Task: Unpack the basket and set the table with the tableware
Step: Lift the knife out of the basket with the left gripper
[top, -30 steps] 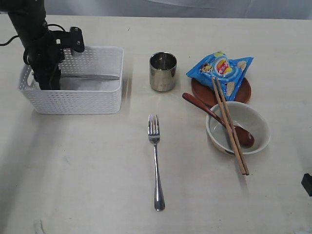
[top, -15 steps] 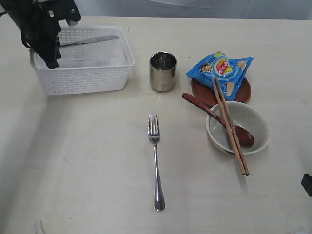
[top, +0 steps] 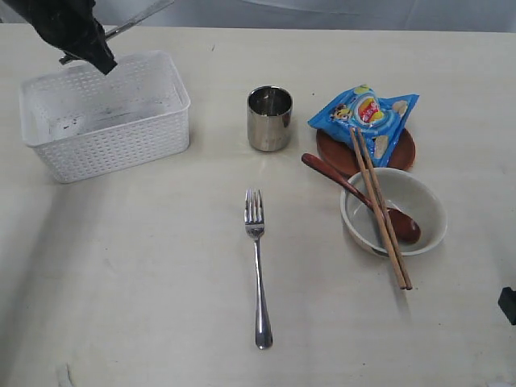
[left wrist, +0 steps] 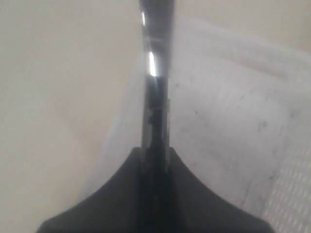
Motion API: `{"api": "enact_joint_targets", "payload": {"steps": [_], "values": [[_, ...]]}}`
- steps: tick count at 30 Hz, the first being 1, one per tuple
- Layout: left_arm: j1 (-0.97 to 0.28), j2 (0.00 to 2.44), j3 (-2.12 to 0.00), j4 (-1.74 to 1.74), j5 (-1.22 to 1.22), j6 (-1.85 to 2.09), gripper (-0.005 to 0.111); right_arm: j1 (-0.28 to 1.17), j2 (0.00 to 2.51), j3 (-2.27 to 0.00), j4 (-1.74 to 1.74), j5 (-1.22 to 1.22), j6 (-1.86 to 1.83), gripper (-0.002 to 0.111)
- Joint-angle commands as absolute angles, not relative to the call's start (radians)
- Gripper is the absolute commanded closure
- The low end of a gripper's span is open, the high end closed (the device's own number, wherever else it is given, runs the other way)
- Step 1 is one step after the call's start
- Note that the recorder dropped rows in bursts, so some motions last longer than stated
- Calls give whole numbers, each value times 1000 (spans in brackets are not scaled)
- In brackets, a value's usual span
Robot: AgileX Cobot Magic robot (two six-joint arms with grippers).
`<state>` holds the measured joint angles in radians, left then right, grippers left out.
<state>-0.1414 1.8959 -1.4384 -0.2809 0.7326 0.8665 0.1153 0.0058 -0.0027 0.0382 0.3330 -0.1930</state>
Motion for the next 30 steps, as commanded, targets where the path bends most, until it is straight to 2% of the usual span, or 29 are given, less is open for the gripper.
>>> {"api": "enact_joint_targets", "payload": {"steps": [1, 7, 16, 24, 30], "values": [[-122, 1918, -1438, -463, 698, 946, 107, 120, 0, 0, 44, 331, -195, 109], [-115, 1901, -1438, -513, 677, 950, 107, 120, 0, 0, 44, 331, -193, 109], [-92, 1821, -1403, -878, 813, 820, 107, 120, 0, 0, 44, 331, -191, 109], [-102, 1596, -1074, -954, 669, 720, 107, 120, 0, 0, 44, 331, -191, 109], [-106, 1466, -814, -1030, 690, 721, 107, 120, 0, 0, 44, 331, -191, 109]]}}
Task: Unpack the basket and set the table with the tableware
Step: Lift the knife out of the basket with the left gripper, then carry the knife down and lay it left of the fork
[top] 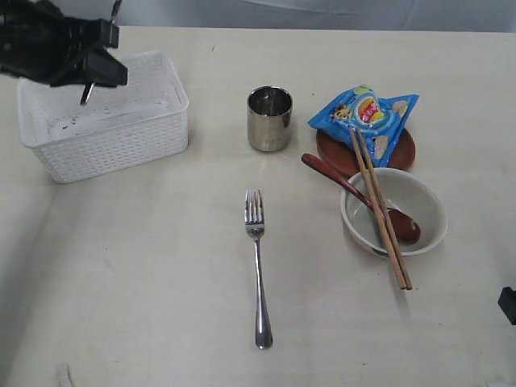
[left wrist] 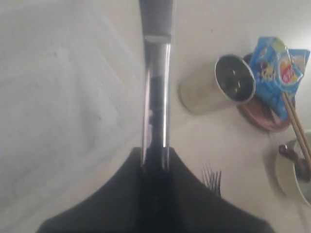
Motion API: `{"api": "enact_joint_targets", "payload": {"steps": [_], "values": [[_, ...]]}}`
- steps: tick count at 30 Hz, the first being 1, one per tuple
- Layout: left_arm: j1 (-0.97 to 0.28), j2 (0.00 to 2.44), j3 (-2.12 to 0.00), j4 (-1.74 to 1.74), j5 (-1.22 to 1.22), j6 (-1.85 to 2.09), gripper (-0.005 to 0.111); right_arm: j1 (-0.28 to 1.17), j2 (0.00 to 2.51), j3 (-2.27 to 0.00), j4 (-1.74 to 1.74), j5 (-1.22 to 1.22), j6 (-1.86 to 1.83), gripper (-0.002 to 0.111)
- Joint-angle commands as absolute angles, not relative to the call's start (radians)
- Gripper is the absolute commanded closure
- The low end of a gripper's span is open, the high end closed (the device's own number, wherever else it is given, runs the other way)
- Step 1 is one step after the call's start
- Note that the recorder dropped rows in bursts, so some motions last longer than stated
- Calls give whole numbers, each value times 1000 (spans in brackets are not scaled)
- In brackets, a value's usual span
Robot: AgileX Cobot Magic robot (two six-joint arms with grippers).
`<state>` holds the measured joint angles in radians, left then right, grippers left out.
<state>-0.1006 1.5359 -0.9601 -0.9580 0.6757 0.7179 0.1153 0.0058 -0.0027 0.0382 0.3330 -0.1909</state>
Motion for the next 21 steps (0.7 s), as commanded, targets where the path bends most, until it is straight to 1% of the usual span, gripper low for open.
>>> {"api": "enact_joint_targets", "payload": {"steps": [1, 3, 7, 11, 17, 21], "values": [[-111, 1456, -781, -1046, 694, 735, 107, 120, 0, 0, 44, 331, -191, 109], [-145, 1439, -698, -1084, 700, 761, 107, 120, 0, 0, 44, 331, -191, 109], [-256, 1436, -558, -1194, 695, 825, 107, 120, 0, 0, 44, 331, -191, 109], [-376, 1436, -447, -1437, 639, 959, 107, 120, 0, 0, 44, 331, -191, 109], [-584, 1436, -375, -1741, 464, 1071, 107, 120, 0, 0, 44, 331, -191, 109], [-716, 1436, -382, -1744, 258, 983, 107, 120, 0, 0, 44, 331, -191, 109]]}}
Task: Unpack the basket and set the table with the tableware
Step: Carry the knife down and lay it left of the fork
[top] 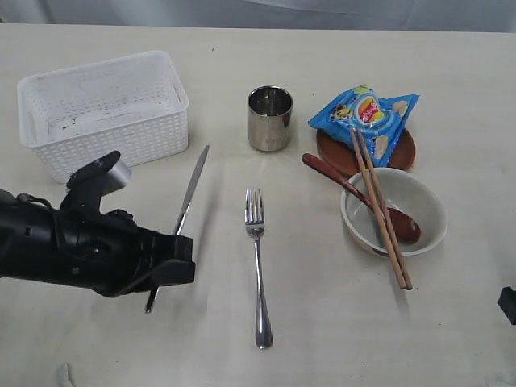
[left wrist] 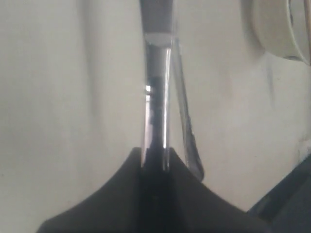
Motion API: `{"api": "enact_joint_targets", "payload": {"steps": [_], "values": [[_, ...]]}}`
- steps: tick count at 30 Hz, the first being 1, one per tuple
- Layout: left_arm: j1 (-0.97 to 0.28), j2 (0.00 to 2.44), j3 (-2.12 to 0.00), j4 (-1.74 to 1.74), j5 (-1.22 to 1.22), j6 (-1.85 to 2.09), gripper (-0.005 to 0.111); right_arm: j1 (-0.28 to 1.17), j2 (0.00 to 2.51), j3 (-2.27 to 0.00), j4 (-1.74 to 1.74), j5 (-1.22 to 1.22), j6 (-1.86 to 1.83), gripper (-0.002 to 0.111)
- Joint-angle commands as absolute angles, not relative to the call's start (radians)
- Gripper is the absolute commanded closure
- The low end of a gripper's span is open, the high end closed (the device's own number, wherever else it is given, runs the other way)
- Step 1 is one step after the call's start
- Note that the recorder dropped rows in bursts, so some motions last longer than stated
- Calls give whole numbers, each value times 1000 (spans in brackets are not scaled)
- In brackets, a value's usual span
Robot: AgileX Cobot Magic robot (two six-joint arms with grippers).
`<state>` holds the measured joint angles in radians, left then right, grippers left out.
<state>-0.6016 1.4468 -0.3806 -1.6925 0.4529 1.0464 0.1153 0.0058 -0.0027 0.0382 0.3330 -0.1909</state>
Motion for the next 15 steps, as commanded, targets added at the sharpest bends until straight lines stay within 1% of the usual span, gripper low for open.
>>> {"api": "enact_joint_targets", "payload": {"steps": [1, 4, 7, 15], "values": [[-743, 1441, -382, -1744, 208, 945, 107, 120, 0, 0, 44, 331, -191, 109], [-801, 1454, -382, -1744, 130, 863, 107, 120, 0, 0, 44, 331, -191, 109], [-831, 1472, -401, -1744, 109, 827, 107, 120, 0, 0, 44, 331, -191, 109], [-843, 1635, -524, -1744, 177, 805, 107, 120, 0, 0, 44, 331, -191, 109]]}}
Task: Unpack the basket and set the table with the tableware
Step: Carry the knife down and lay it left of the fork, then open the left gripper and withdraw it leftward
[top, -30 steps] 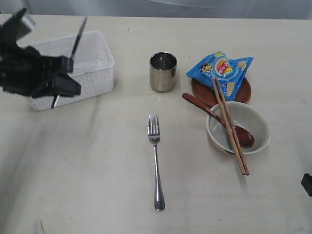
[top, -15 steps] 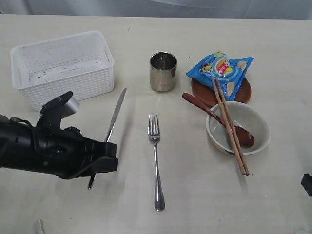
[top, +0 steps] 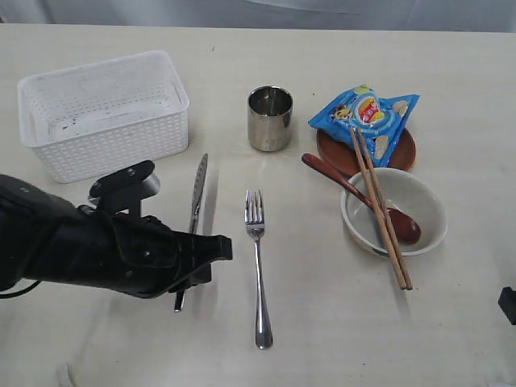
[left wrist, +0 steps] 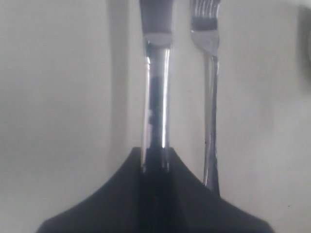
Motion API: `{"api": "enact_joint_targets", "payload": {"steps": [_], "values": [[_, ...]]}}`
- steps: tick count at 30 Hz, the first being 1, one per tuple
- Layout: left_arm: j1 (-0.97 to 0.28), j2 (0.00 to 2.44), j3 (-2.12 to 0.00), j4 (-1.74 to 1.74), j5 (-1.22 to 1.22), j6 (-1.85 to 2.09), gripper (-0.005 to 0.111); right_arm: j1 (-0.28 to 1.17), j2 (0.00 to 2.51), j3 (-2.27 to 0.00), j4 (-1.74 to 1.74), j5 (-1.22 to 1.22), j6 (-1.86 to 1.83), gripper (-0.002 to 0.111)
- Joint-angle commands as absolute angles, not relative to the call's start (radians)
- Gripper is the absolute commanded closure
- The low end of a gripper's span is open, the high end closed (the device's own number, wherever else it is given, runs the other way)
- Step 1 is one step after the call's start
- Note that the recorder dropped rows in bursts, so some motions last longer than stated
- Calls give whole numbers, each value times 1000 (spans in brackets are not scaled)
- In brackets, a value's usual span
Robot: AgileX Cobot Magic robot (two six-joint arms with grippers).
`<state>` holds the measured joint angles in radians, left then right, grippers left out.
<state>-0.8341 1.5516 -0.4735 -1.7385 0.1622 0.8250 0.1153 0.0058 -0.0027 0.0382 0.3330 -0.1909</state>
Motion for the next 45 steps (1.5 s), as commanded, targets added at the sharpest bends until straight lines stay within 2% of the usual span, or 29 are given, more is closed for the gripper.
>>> {"api": "enact_joint_targets", "payload": {"steps": [1, 15, 17, 22, 23, 25, 33, 34, 37, 38, 39, 45], "values": [[-843, 1657, -529, -1744, 163, 783, 107, 120, 0, 0, 44, 331, -191, 109], [-882, 1720, -542, -1744, 202, 732, 105, 120, 0, 0, 44, 331, -191, 109], [-882, 1720, -542, -1744, 190, 732, 98, 120, 0, 0, 44, 331, -191, 109], [-882, 1720, -542, -1744, 157, 732, 61, 120, 0, 0, 44, 331, -191, 109], [-882, 1720, -542, -1744, 149, 732, 56, 120, 0, 0, 44, 331, -191, 109], [-882, 1720, -542, -1744, 124, 736, 52, 120, 0, 0, 44, 331, -191, 109], [-882, 1673, -542, -1744, 65, 806, 54, 120, 0, 0, 44, 331, -191, 109], [-882, 1650, -542, -1744, 62, 816, 58, 120, 0, 0, 44, 331, -191, 109], [-882, 1525, -542, -1744, 21, 915, 87, 120, 0, 0, 44, 331, -191, 109], [-882, 1470, -542, -1744, 0, 953, 100, 120, 0, 0, 44, 331, -191, 109], [-882, 1384, -542, -1744, -41, 1006, 106, 120, 0, 0, 44, 331, -191, 109], [-882, 1032, -542, -1744, -161, 1213, 107, 120, 0, 0, 44, 331, -191, 109]]}}
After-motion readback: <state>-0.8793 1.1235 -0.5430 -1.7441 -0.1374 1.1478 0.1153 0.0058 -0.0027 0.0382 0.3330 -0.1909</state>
